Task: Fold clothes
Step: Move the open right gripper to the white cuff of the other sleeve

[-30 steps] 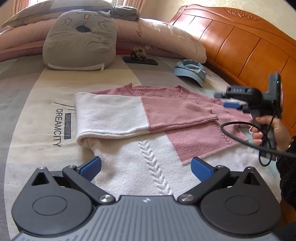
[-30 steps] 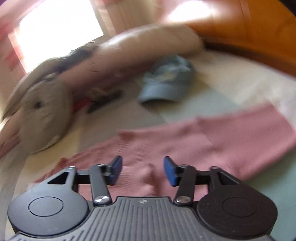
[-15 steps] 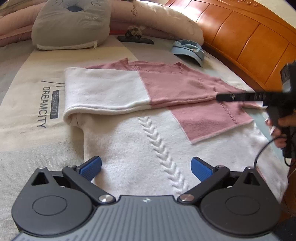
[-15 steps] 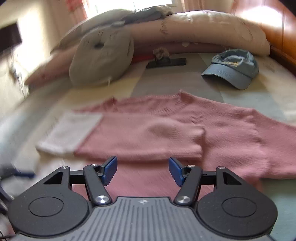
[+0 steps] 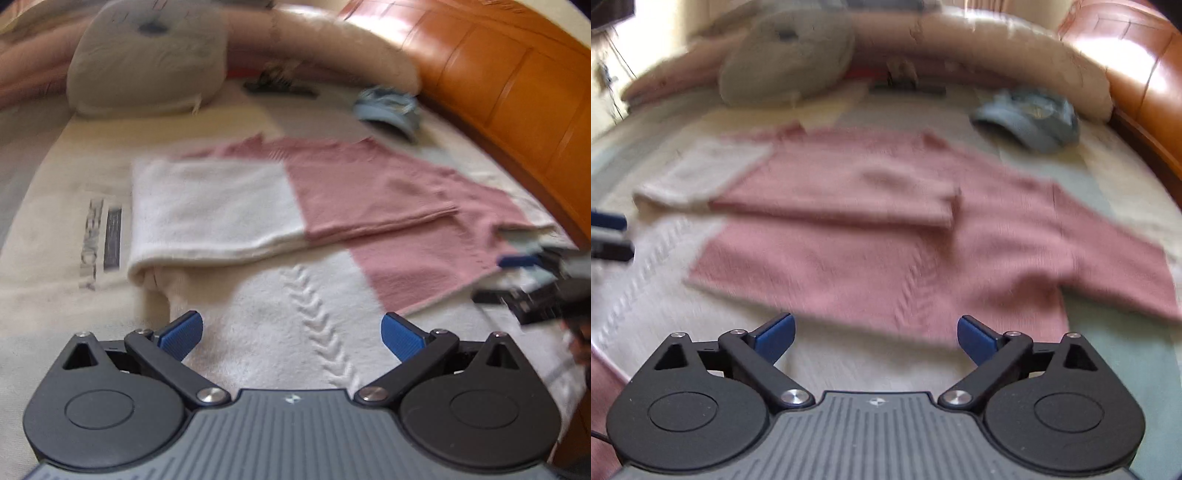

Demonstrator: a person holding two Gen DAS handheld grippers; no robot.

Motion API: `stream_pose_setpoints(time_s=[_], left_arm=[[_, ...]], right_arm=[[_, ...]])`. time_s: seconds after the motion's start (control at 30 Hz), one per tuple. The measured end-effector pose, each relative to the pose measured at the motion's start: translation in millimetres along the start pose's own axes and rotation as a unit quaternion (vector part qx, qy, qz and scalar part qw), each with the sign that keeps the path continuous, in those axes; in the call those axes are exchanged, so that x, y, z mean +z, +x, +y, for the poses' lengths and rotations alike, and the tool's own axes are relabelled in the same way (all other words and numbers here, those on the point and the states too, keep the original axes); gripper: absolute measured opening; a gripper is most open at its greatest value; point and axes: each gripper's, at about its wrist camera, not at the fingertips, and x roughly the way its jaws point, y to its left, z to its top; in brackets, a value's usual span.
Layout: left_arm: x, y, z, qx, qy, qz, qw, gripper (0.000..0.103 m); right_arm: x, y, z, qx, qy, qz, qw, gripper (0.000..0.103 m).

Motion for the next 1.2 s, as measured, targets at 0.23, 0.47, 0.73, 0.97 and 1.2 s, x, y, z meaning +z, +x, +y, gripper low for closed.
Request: stream_pose_setpoints(time_s=[0.23,0.47,0.73,0.97,1.2], left_arm=[[-2,-9,-29,0.032,0.039,-0.005,0.9987,0.102],[24,-23,-75,0.035,0.038,-0.048,0.9975,0.102],[27,-9,-121,0.043,0.06,-0.033,0.9967,0.102],[32,1,-143,0.031,0.056,-0.023,0.9977,0.102],[28,5,-171,0.013,0.072,-0.005,0.9973,0.102]], right_arm=[[-12,-21,-42,0.005,0.056,-0.012,0.998,0.103],[23,-19,-127,-0.019,0.112,-0.089,0.99,0.103],[23,26,-187,-0.008,0.141,-0.08,0.987,0.103],[3,0,-243,-0.004,0.173,-0.121,0.977,0.103],[-20,-11,-315,-0.01,0.267,-0.148,0.952,0.103]])
